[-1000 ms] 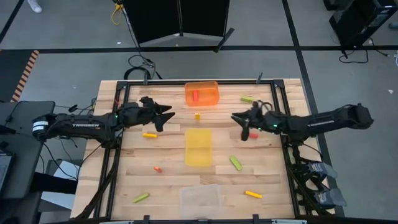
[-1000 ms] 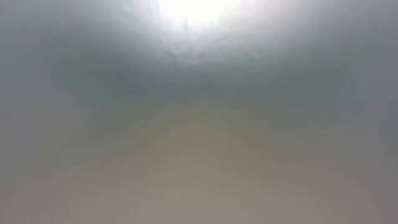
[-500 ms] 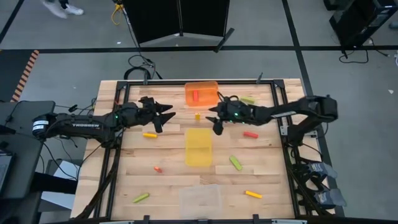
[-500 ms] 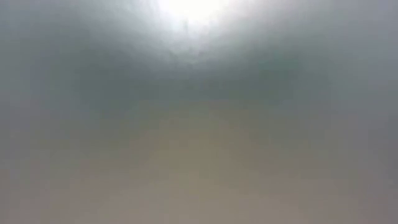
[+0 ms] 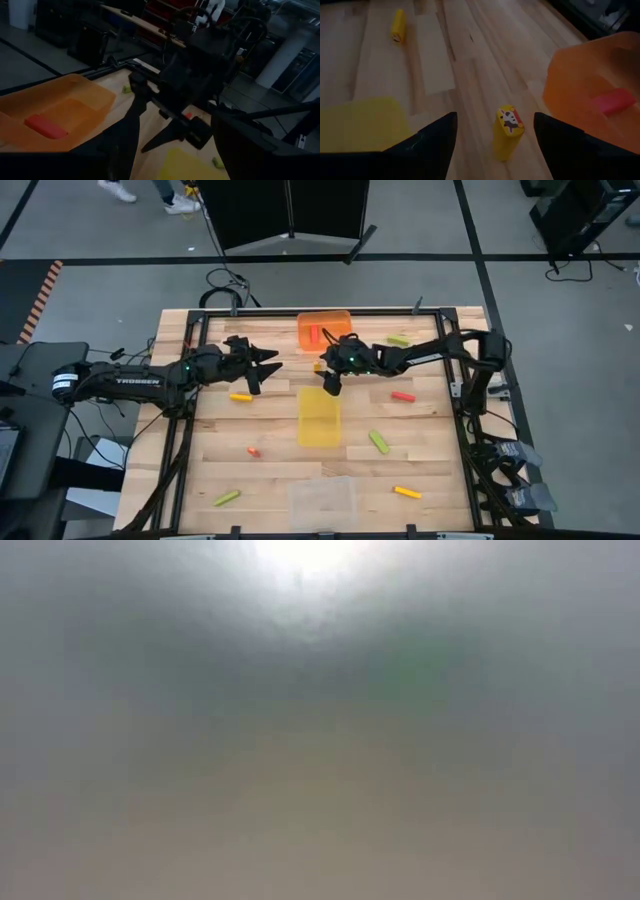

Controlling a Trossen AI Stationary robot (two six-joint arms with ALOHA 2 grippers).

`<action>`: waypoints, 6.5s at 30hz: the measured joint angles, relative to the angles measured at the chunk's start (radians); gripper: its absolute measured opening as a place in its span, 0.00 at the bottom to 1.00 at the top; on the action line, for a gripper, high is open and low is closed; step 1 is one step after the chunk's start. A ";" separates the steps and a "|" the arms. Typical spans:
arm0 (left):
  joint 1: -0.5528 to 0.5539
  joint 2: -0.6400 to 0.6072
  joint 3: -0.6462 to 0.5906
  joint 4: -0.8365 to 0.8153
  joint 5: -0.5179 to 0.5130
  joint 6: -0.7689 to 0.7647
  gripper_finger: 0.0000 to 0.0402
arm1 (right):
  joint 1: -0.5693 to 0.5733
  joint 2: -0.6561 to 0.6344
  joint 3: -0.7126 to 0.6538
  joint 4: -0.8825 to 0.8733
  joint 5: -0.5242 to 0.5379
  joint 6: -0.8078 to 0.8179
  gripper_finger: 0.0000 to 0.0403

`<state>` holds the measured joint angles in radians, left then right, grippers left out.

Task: Sort blocks
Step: Put the top yellow block into the yellow bin, then put the bottom green block into the transparent bin

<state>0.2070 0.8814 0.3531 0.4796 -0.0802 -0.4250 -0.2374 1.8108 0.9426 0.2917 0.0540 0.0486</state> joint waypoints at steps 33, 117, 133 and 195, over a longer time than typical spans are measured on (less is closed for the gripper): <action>0.001 0.000 0.000 -0.029 0.000 0.009 0.63 | -0.040 0.134 0.039 0.057 -0.032 0.003 0.47; 0.002 0.002 0.001 -0.121 -0.015 -0.100 0.63 | 0.501 -0.161 0.016 -0.134 0.383 0.295 0.42; -0.113 0.002 0.002 -0.186 0.044 -0.026 0.63 | 0.592 -0.576 -0.170 -0.186 0.719 0.142 0.51; -1.230 0.958 0.972 -1.481 -0.023 -1.106 0.52 | 0.840 -0.297 -0.401 0.545 0.468 0.247 0.48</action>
<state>-1.0229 1.8399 1.3247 -1.0017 -0.1034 -1.5306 0.6027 1.5139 0.5419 0.8368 0.5217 0.2955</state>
